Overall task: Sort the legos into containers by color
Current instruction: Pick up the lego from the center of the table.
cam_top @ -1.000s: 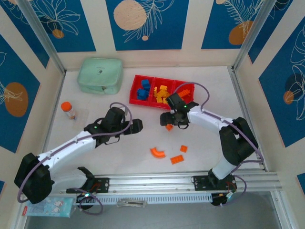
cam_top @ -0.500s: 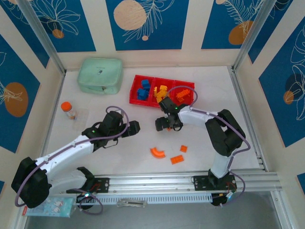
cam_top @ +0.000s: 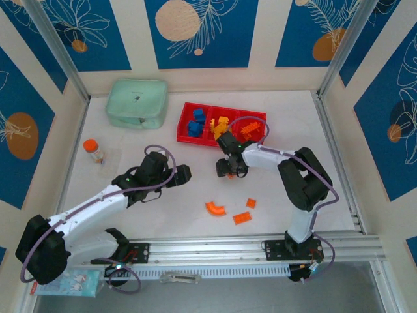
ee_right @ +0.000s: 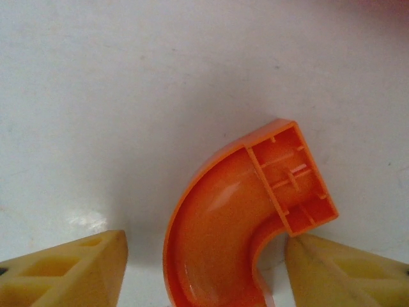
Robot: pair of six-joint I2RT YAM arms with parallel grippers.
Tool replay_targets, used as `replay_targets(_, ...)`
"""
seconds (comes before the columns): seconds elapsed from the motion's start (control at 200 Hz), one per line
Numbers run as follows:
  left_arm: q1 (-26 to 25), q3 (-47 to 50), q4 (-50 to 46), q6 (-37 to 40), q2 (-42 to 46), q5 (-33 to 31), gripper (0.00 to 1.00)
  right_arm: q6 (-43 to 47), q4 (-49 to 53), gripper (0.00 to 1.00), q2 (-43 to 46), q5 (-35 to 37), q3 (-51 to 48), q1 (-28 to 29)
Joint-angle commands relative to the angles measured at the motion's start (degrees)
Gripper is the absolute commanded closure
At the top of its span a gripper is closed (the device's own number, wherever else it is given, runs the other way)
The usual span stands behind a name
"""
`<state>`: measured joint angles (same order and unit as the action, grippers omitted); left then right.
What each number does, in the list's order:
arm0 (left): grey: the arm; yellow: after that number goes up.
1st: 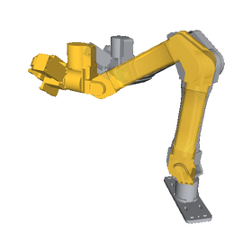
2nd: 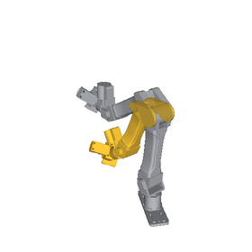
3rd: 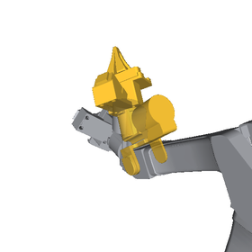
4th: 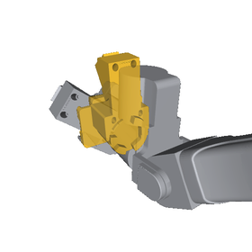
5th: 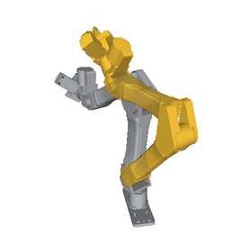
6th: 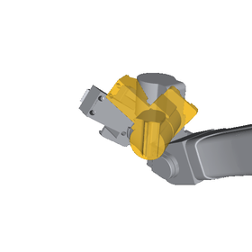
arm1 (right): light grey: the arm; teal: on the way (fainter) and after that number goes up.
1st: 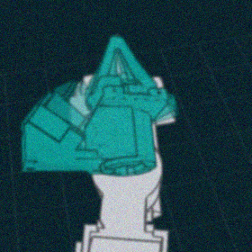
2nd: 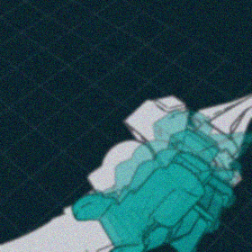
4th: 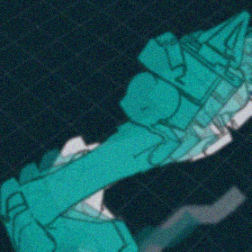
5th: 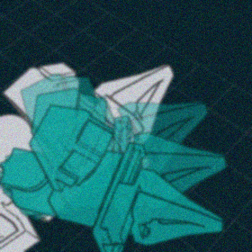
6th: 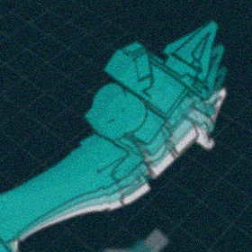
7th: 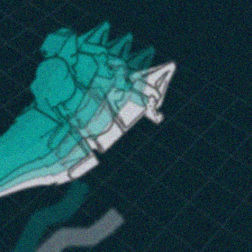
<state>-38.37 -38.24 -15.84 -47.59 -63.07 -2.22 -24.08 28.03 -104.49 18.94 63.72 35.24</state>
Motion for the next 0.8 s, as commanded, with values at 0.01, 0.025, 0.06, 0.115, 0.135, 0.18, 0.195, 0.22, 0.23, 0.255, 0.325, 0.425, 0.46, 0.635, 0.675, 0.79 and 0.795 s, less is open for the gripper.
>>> replay_targets(0.01, 0.5, 0.3, 0.6, -0.2, 0.5, -1.0, 0.01, -0.6, 1.2, 0.40, -1.3, 0.0, 0.6, 0.3)
replay_targets(0.025, 0.5, 0.2, 0.6, -0.3, 0.5, -0.9, 0.01, -0.5, 1.2, 0.41, -1.3, 0.0, 0.6, 0.3)
replay_targets(0.06, 0.5, 0.2, 0.5, -0.3, 0.5, -1.0, 0.01, -0.5, 1.1, 0.43, -1.3, 0.0, 0.6, 0.4)
replay_targets(0.115, 0.5, 0.1, 0.6, -0.2, 0.4, -0.9, 0.01, -0.5, 1.2, 0.45, -0.9, 0.2, 0.7, 0.4)
replay_targets(0.135, 0.5, 0.0, 0.5, -0.2, 0.4, -0.9, 0.01, -0.5, 1.3, 0.47, -0.7, 0.3, 0.8, 0.4)
replay_targets(0.18, 0.5, -0.1, 0.5, -0.2, 0.3, -0.7, 0.01, -0.5, 1.3, 0.49, -0.2, 0.3, 0.8, 0.4)
replay_targets(0.195, 0.5, -0.2, 0.5, -0.2, 0.3, -0.7, 0.01, -0.5, 1.3, 0.51, 0.0, 0.3, 0.7, 0.3)
replay_targets(0.22, 0.5, -0.3, 0.5, -0.2, 0.3, -0.7, 0.01, -0.5, 1.2, 0.53, 0.4, 0.2, 0.8, 0.4)
replay_targets(0.23, 0.5, -0.3, 0.5, -0.1, 0.2, -0.6, 0.01, -0.5, 1.2, 0.53, 0.6, 0.1, 0.7, 0.4)
replay_targets(0.255, 0.5, -0.3, 0.5, -0.1, 0.2, -0.6, 0.01, -0.5, 1.0, 0.55, 1.0, -0.2, 0.6, 0.3)
replay_targets(0.325, 0.5, -0.6, 0.5, -0.2, 0.1, -0.5, 0.01, -0.5, 0.3, 0.60, 2.5, -1.7, 0.1, -0.1)
replay_targets(0.425, 0.5, -0.9, 0.3, 0.0, 0.2, -0.3, 0.01, -0.7, 0.5, 0.64, 4.4, -2.1, 0.1, -0.4)
replay_targets(0.46, 0.5, -1.1, 0.3, 0.0, 0.2, -0.2, 0.01, -0.5, 1.0, 0.64, 5.1, -2.0, 0.3, -0.6)
replay_targets(0.635, 0.5, -2.7, -0.2, 1.2, -0.1, 0.7, 0.01, 0.4, 2.9, 0.64, 10.0, -2.4, 2.2, -2.3)
replay_targets(0.675, 0.5, -3.3, -0.2, 1.5, -0.4, 1.1, 0.01, 0.6, 3.6, 0.64, 10.6, -2.6, 3.1, -3.1)
replay_targets(0.79, 0.4, -5.0, 0.6, 2.4, -2.4, 2.4, 0.01, 1.8, 5.6, 0.64, 10.7, -1.7, 7.0, -6.3)
replay_targets(0.795, 0.4, -5.1, 0.6, 2.5, -2.5, 2.5, 0.01, 1.8, 5.6, 0.64, 10.6, -1.7, 7.2, -6.4)
